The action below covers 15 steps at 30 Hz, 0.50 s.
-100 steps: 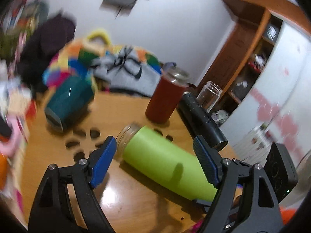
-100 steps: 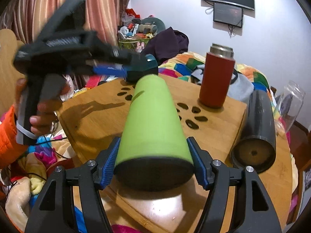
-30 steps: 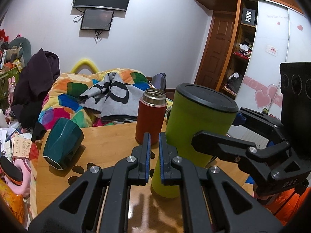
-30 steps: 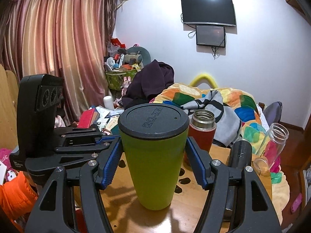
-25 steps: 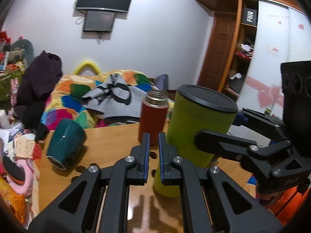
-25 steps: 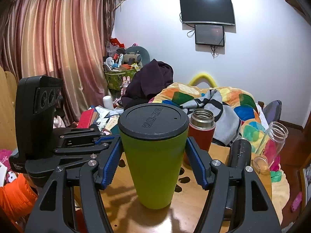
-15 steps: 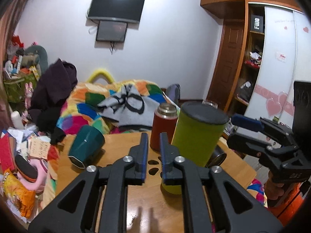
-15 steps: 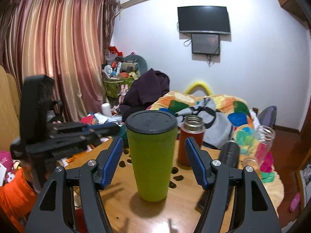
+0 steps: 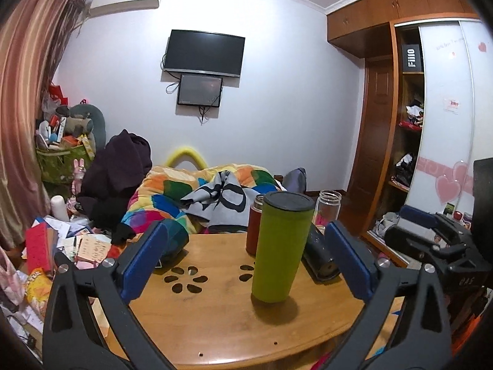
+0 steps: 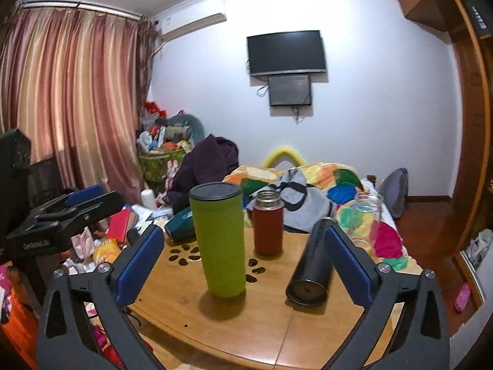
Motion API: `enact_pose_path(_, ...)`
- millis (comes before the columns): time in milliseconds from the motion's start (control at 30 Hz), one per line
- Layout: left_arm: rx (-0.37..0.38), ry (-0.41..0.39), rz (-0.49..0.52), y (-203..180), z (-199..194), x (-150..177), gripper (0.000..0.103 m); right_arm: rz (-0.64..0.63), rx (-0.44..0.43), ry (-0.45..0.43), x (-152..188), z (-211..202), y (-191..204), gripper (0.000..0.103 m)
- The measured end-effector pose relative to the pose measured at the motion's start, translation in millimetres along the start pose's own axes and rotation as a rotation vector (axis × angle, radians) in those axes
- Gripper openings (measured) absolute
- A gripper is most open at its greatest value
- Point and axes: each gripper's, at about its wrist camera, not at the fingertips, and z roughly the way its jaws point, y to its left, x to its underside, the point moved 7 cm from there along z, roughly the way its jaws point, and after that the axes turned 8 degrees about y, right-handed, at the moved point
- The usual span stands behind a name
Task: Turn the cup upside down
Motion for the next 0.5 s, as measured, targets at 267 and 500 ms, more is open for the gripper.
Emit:
enact_pose_path(267, -0.072, -0.016, 0.046, -14, -15, 16, 0.103, -0.012, 0.058, -0.027, 10, -26, 7, 0.103)
enact_pose_path(500, -0.094, -0.047, 0.060, -23, -29, 22, 0.103, 0.020, 0.056, -0.042, 11, -37, 7, 0.103)
